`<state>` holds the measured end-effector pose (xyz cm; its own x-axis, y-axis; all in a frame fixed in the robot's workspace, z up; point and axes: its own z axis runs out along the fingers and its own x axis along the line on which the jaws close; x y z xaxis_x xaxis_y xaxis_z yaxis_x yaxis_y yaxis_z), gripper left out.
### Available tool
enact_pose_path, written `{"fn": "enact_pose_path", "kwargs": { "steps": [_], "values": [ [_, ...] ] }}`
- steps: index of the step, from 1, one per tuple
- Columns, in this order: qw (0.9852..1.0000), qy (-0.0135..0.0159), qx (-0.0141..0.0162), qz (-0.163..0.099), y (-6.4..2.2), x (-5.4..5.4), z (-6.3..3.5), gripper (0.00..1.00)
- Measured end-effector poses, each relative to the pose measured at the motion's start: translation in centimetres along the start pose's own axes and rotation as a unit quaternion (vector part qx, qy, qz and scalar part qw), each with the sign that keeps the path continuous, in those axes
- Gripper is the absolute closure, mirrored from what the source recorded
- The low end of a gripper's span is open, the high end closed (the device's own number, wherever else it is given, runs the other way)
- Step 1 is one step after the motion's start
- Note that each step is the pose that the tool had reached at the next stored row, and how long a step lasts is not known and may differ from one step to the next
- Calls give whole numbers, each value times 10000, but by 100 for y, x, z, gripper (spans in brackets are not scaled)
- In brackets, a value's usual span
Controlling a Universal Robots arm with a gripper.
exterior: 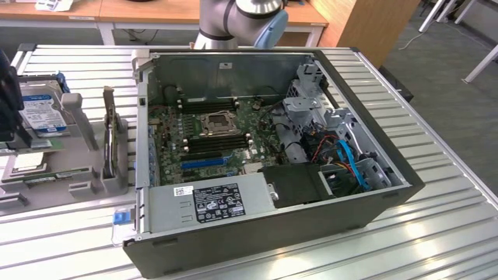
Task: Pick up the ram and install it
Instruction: 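Pick up the ram and move it above insertion slot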
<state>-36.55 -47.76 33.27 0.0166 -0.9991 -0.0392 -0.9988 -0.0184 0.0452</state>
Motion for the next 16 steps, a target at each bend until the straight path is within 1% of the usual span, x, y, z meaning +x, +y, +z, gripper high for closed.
{"fn": "enact_pose_path", "kwargs": {
  "steps": [8,16],
  "values": [
    [10000,0,0,0,12,-12,-292,88],
    [10000,0,0,0,23,-21,-538,88]
  ]
}}
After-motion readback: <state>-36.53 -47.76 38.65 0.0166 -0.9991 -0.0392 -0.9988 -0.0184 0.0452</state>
